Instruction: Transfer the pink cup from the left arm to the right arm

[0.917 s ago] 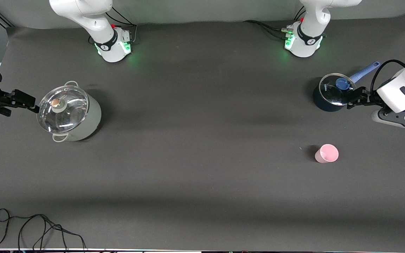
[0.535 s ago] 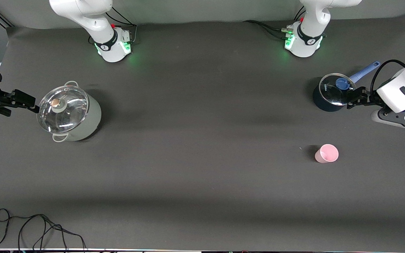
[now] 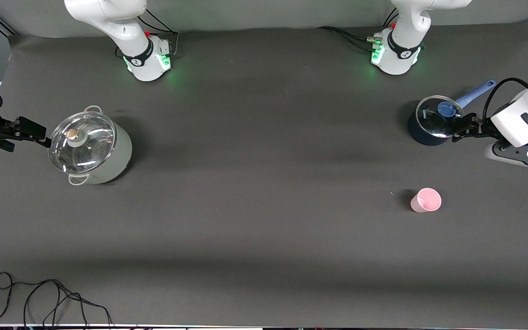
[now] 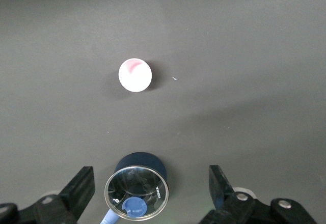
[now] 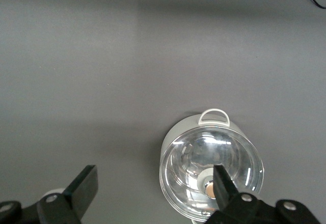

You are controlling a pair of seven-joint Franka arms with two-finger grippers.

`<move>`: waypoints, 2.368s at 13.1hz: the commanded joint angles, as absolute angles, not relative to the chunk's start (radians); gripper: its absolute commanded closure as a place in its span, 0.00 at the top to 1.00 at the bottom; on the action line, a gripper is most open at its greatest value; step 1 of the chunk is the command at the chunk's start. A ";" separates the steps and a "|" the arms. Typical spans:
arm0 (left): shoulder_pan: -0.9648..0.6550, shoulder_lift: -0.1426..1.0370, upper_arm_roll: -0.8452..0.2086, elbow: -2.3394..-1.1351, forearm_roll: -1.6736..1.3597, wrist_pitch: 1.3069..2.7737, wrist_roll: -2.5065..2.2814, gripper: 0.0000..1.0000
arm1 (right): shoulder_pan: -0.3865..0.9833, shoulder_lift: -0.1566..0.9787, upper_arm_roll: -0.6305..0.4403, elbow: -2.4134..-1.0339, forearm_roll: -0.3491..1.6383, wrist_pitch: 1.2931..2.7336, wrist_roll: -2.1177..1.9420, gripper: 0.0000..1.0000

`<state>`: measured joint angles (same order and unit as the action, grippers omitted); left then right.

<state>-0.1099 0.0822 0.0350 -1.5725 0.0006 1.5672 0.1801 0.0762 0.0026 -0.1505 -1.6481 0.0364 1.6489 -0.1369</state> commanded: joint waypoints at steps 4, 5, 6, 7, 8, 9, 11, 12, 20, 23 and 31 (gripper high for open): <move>-0.112 0.087 0.037 -1.555 -0.003 1.551 0.193 1.00 | 0.087 0.006 -0.158 -1.632 0.028 1.647 -0.146 1.00; -0.113 0.087 0.037 -1.555 -0.003 1.548 0.195 1.00 | 0.087 0.008 -0.158 -1.629 0.028 1.647 -0.146 1.00; -0.114 0.089 0.037 -1.554 -0.002 1.534 0.195 1.00 | 0.087 0.008 -0.158 -1.629 0.026 1.647 -0.146 1.00; -0.114 0.089 0.037 -1.555 -0.002 1.526 0.195 1.00 | 0.087 0.009 -0.158 -1.629 0.028 1.647 -0.144 1.00; -0.112 0.089 0.037 -1.554 0.002 1.525 0.195 1.00 | 0.086 0.009 -0.158 -1.628 0.029 1.647 -0.144 1.00; -0.112 0.089 0.037 -1.548 0.009 1.519 0.195 1.00 | 0.086 0.017 -0.158 -1.617 0.029 1.647 -0.144 1.00; -0.107 0.089 0.037 -1.545 0.008 1.516 0.282 1.00 | 0.086 0.040 -0.158 -1.580 0.028 1.641 -0.146 1.00; -0.106 0.087 0.041 -1.542 0.008 1.503 0.363 1.00 | 0.086 0.041 -0.158 -1.572 0.028 1.641 -0.146 1.00; 0.233 0.138 0.049 -1.529 -0.277 1.476 1.296 1.00 | 0.084 0.026 -0.161 -1.588 0.026 1.621 -0.155 1.00; 0.377 0.231 0.049 -1.526 -0.453 1.471 1.688 1.00 | 0.087 0.017 -0.161 -1.597 0.025 1.621 -0.156 1.00; 0.558 0.760 0.041 -1.350 -0.807 1.233 2.175 1.00 | 0.089 -0.006 -0.175 -1.618 0.021 1.620 -0.161 1.00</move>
